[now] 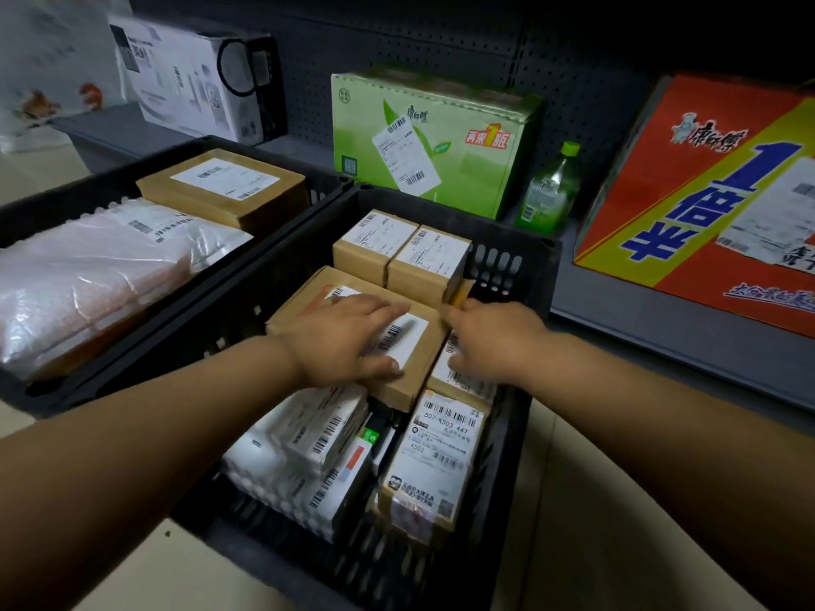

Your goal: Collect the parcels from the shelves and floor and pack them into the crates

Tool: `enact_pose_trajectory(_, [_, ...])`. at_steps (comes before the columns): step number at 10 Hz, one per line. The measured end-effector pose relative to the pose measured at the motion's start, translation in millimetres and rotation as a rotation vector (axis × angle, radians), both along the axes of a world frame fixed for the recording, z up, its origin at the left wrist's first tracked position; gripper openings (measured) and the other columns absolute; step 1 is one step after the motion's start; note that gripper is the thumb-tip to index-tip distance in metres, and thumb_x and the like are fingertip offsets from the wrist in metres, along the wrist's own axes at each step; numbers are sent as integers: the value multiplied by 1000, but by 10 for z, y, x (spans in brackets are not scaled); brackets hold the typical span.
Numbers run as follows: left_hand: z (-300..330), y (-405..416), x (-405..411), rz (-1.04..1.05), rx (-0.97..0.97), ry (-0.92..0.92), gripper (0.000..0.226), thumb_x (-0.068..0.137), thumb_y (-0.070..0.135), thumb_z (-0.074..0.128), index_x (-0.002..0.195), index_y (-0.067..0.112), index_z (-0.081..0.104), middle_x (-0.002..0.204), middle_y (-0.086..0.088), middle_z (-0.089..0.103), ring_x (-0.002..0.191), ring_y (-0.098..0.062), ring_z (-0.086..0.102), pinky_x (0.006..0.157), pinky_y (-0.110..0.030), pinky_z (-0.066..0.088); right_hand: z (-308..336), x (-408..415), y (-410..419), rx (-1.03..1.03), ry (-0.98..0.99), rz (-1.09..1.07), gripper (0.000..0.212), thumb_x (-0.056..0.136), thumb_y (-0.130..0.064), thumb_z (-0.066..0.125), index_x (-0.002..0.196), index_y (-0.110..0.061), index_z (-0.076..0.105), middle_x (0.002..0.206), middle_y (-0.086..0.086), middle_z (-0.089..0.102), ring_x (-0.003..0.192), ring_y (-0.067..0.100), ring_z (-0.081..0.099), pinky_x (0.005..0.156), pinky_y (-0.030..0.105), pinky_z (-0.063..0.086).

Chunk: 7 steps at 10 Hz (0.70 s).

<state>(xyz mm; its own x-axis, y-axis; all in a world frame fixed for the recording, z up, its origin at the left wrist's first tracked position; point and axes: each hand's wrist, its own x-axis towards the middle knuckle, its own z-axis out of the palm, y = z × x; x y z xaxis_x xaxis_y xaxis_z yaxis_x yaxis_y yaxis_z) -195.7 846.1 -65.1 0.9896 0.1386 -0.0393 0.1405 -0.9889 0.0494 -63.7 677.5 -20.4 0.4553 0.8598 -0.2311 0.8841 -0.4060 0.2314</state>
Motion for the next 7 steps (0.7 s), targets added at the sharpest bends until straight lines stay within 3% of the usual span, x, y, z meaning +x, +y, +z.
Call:
enact_pose_trajectory(1, [-210,60,168,92,-40,125,79,84,74,28,148,37,0,159,3,1,145,-17,-5,115,-49,-5,-121,102,156,-160,54,25,77,87,-51,52,148,-26,12,139,6,39,114,28,51,75,37,48])
enact_pose_trajectory(2, [-443,153,218,115,6,96,80,78,82,9,143,42,-15,155,3,-18,143,-19,-20,112,-52,-17,-244,181,323,-257,120,47,89,87,-54,51,150,-29,-7,154,14,14,128,32,41,90,41,46])
enact_pose_trajectory(3, [-512,185,263,116,38,67,80,71,82,-1,139,45,-21,149,8,-23,143,-19,-20,112,-55,-15,-321,236,411,-255,150,56,88,91,-48,52,149,-31,-12,153,23,6,125,36,43,81,39,44])
enact_pose_trajectory(4, [-486,178,288,121,34,105,80,72,81,-3,141,43,-21,149,5,-25,142,-21,-21,111,-57,-14,-322,242,462,-271,140,54,84,93,-49,48,149,-29,-12,151,24,11,123,36,44,81,39,44])
enact_pose_trajectory(5, [-408,168,306,126,5,186,81,74,80,0,142,41,-21,151,1,-26,142,-24,-24,110,-58,-16,-297,256,454,-251,211,9,80,95,-39,48,149,-33,-9,152,22,10,129,35,37,91,40,43])
enact_pose_trajectory(6, [-215,171,374,90,22,355,80,82,77,12,143,37,-23,154,-4,-26,141,-27,-25,109,-61,-14,-145,237,360,-262,301,-49,77,95,-32,48,149,-37,-6,156,18,-5,139,37,23,102,45,39])
enact_pose_trajectory(7, [133,283,369,73,-14,432,80,87,68,29,144,39,-19,156,-4,-20,143,-25,-20,112,-61,-3,88,199,212,-222,306,-77,84,91,-26,55,149,-34,-5,158,14,-5,140,36,21,106,48,36])
